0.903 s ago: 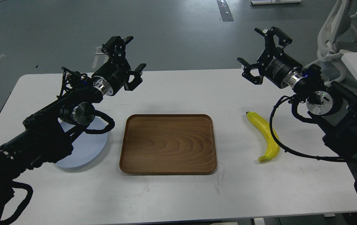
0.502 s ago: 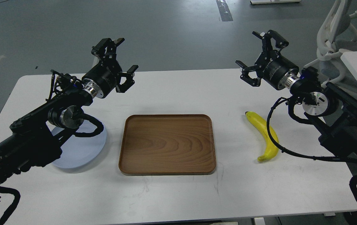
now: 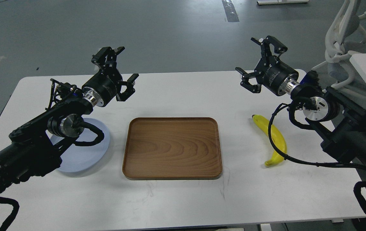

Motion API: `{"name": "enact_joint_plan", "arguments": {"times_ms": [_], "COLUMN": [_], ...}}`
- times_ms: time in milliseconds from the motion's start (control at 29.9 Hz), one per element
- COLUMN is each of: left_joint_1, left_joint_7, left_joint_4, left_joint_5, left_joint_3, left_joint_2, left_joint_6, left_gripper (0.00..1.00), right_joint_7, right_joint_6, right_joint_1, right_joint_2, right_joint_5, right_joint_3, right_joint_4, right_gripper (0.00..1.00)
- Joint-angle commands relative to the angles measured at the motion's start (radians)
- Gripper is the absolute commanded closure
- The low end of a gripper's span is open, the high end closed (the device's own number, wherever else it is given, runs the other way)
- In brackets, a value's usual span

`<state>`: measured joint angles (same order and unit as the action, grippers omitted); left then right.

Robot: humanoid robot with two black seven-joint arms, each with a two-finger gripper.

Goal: Place banana on plate with both arms
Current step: 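Move the left gripper down toward the pale blue plate's rim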

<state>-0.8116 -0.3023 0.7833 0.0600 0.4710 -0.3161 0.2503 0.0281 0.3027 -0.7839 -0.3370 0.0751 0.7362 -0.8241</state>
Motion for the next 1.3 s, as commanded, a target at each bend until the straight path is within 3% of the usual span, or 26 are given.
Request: {"name": "enact_joint_plan", "arguments": {"times_ms": [0,702,1103,1271], "left_joint_1": [0.008,0.009,-0.003,-0.001], "left_joint_7": [-0.001,-0.009,-0.015,-0.07], "left_joint_4": [-0.001,-0.006,-0.002,0.007], "left_joint_5": [0.0,0.012,0.211,0.342], "left_joint_3": [0.0,-0.002,-0.008,-0.012], "left_joint_2": [0.0,-0.006,-0.024,-0.012], "left_joint_6": [-0.002,-0.006,-0.078,-0.144], "left_gripper": [0.02,0.02,0.02,0.02], "right_joint_7": [0.0,-0.002,-0.002,-0.002], "right_joint_6": [-0.01,-0.01,-0.013,-0.013], "right_joint_1": [0.003,0.009,0.0,-0.001], "right_joint_2": [0.006,0.009,0.015,0.015], "right_joint_5": [0.0,0.0,0.0,0.0], "right_joint_3": [-0.003,-0.037,-0.038,-0.038], "right_joint_4": [-0.001,-0.006,-0.003,-0.003], "right_gripper": [0.0,0.0,0.0,0.0]}}
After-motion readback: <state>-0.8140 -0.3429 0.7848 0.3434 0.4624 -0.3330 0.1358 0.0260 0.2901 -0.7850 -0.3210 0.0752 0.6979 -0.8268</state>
